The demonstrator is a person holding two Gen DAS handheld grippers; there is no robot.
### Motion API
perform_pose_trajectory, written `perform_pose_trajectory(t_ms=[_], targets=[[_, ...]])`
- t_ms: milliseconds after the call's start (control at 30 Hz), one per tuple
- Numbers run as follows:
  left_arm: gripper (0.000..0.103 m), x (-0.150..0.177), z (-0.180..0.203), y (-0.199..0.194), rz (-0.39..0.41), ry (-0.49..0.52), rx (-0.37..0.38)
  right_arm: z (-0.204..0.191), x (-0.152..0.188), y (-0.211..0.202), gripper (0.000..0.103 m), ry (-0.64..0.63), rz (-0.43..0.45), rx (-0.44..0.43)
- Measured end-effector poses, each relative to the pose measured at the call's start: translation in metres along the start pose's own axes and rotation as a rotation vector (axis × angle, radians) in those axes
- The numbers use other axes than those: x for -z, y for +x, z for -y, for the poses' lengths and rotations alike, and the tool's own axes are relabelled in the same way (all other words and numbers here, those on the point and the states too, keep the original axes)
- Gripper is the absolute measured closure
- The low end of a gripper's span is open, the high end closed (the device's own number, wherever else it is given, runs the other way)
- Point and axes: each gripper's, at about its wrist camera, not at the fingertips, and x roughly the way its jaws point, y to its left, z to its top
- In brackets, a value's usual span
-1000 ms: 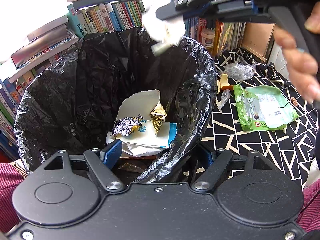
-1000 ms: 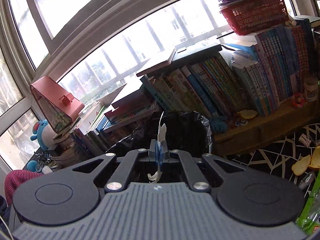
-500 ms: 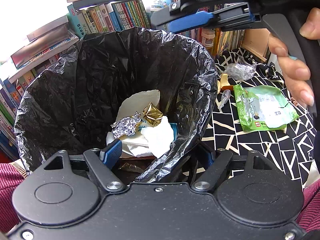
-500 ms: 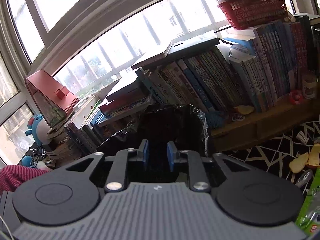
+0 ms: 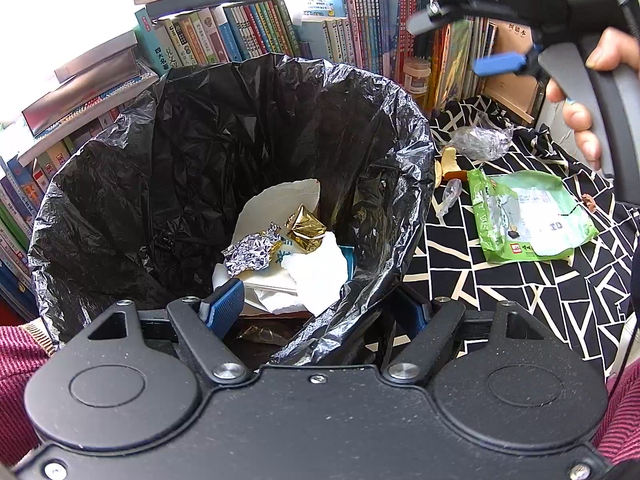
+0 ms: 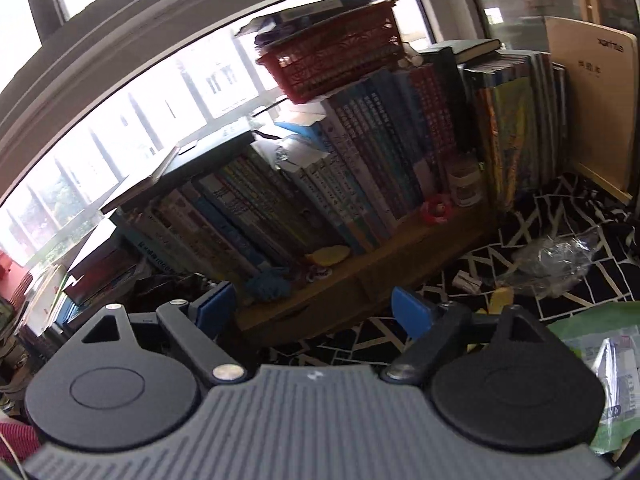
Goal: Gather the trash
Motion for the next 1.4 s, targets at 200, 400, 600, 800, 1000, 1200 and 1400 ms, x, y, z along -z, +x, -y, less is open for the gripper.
perform_pose_trajectory(t_ms=[200, 400, 600, 800, 1000, 1200, 1400], targets=[[0.026, 0.0, 0.0, 0.0, -0.002, -0.002, 0.001, 0.042, 0.007, 0.025, 0.002, 0.073, -0.037, 0.208], [0.026, 0.0, -0.002, 0.002, -0.005, -0.006, 0.006, 0.09, 0.017, 0.046, 0.001, 0.167, -0.1, 0.376], [0.026, 0.0, -0.002, 0.002, -0.005, -0.006, 0.006, 0.123, 0.039, 0.073, 0.0, 0.117, -0.224, 0.534], [0.026, 0.0, -0.002, 0.002, -0.006, -0.007, 0.006, 0.132, 0.069, 0.103, 0.0, 0.054, -0.32, 0.561], [0.025, 0.0, -0.002, 0.002, -0.005, -0.006, 0.005, 0.14, 0.102, 0.124, 0.0, 0.008, -0.404, 0.623], [0.025, 0.0, -0.002, 0.002, -0.005, -0.005, 0.005, 0.152, 0.105, 0.117, 0.067, 0.176, -0.424, 0.568], [0.025, 0.0, -0.002, 0.002, -0.005, -0.005, 0.005, 0.124, 0.089, 0.107, 0.087, 0.241, -0.437, 0.427]])
